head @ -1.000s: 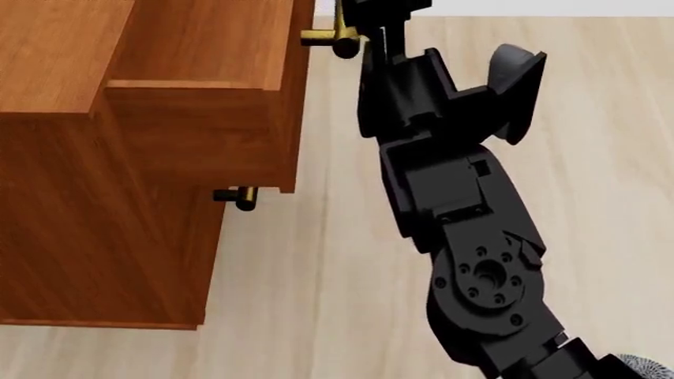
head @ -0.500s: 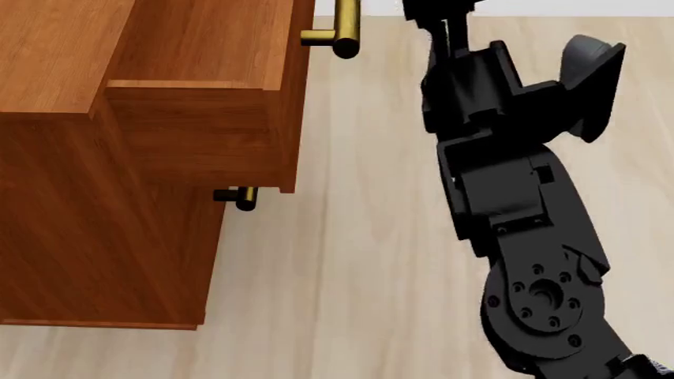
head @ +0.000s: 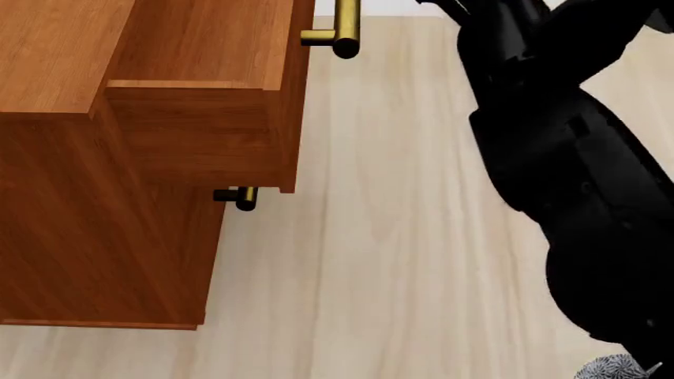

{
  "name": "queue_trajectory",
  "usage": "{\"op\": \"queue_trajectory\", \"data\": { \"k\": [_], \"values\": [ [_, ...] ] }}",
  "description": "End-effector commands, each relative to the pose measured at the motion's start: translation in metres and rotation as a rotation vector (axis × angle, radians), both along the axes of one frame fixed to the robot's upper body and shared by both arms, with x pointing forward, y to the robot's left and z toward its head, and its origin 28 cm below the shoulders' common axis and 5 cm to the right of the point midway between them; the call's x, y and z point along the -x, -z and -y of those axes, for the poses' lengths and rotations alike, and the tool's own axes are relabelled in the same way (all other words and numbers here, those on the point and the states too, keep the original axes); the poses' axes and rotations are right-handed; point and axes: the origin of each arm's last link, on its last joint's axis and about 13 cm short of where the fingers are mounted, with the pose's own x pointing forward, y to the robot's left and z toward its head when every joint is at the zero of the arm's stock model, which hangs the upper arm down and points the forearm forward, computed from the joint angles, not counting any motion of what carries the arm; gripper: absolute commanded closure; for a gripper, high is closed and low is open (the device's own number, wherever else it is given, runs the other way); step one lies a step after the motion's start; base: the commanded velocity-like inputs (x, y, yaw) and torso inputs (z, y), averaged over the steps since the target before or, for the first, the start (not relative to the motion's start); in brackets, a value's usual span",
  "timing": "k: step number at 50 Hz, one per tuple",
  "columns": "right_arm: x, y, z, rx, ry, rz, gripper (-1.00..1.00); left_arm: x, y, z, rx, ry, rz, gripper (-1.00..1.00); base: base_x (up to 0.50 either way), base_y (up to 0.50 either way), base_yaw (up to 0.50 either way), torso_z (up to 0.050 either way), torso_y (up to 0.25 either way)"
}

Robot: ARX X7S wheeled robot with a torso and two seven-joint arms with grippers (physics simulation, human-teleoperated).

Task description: Close the bottom drawer of the cabinet and open the top drawer.

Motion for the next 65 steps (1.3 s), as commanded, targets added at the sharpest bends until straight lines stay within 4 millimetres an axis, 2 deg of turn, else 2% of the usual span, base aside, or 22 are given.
{"op": "queue_trajectory", "data": {
  "k": [1, 10, 19, 30, 38, 47, 53, 65],
  "values": [
    [0.003, -0.012, 0.001, 0.243, 0.022, 0.0, -1.0, -0.001, 0.001, 0.0, 0.001, 0.002, -0.001, -1.0, 0.0, 0.0, 0.0, 0.0, 0.0],
    [-0.001, -0.02, -0.001, 0.413, 0.0, -0.017, -1.0, 0.0, 0.002, 0.001, 0.002, 0.004, 0.0, -1.0, 0.0, 0.0, 0.0, 0.0, 0.0],
    [0.002, -0.053, -0.001, 0.621, -0.024, 0.008, -1.0, 0.0, 0.004, 0.001, 0.002, 0.006, -0.004, -1.0, 0.0, 0.0, 0.0, 0.0, 0.0],
    [0.007, -0.076, -0.004, 0.74, -0.041, 0.026, -1.0, -0.001, 0.007, 0.001, 0.005, 0.011, -0.009, -1.0, 0.0, 0.0, 0.0, 0.0, 0.0],
    [0.005, -0.087, -0.004, 0.825, -0.043, 0.024, -1.0, -0.001, 0.008, 0.002, 0.003, 0.016, -0.01, -1.0, 0.0, 0.0, 0.0, 0.0, 0.0],
    [0.001, -0.11, -0.012, 0.947, -0.077, 0.032, -1.0, -0.001, 0.008, 0.003, 0.003, 0.02, -0.009, -1.0, 0.0, 0.0, 0.0, 0.0, 0.0],
    [-0.004, -0.116, -0.021, 1.032, -0.123, 0.029, -1.0, -0.001, 0.008, 0.002, 0.004, 0.017, -0.01, -1.0, 0.0, 0.0, 0.0, 0.0, 0.0],
    [-0.015, -0.114, -0.03, 1.096, -0.166, 0.024, -1.0, -0.001, 0.006, 0.001, 0.006, 0.015, -0.003, -1.0, 0.0, 0.0, 0.0, 0.0, 0.0]
  ]
}}
